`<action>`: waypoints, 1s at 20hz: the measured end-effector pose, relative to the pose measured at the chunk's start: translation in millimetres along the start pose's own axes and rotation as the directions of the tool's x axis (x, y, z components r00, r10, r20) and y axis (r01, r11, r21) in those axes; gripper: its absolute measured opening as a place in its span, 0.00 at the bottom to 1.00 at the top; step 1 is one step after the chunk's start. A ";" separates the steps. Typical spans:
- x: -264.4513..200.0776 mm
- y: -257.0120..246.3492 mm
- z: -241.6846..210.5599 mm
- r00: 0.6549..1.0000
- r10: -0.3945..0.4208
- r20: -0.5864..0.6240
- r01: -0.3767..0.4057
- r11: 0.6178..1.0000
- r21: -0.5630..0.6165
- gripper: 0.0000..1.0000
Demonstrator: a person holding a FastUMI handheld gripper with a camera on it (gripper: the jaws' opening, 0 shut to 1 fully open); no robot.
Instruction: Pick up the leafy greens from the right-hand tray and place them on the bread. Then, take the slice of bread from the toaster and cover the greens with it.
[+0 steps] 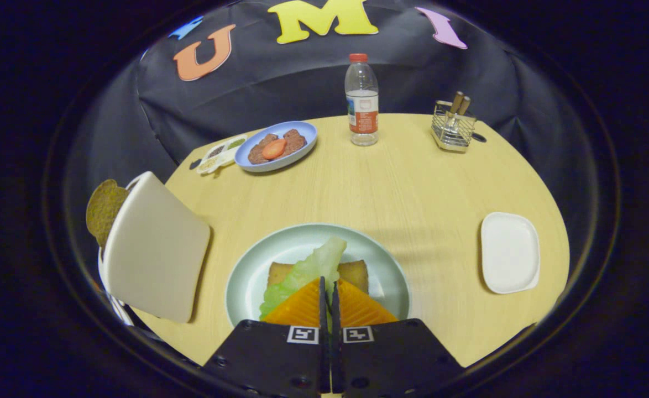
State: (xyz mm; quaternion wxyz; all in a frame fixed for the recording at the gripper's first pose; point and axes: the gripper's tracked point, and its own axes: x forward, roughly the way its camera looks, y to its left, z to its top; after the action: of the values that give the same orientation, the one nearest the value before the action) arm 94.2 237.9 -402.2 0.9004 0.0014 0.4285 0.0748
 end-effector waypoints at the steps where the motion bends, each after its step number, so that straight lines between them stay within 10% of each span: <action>1: 0.0 2.5 2.1 1.000 0.001 0.004 -0.001 1.000 -0.014 0.01; 7: -0.6 15.9 25.2 0.999 -0.009 0.046 0.014 0.994 -0.109 0.08; 15: -48.3 44.8 56.8 0.984 -0.063 0.165 0.097 0.973 -0.208 0.97; 20: -101.1 101.4 88.5 0.959 -0.038 0.282 0.092 0.979 -0.180 0.96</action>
State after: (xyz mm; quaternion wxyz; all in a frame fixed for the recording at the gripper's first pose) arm 86.1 329.8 -261.4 0.9494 -0.0888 0.2888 0.0852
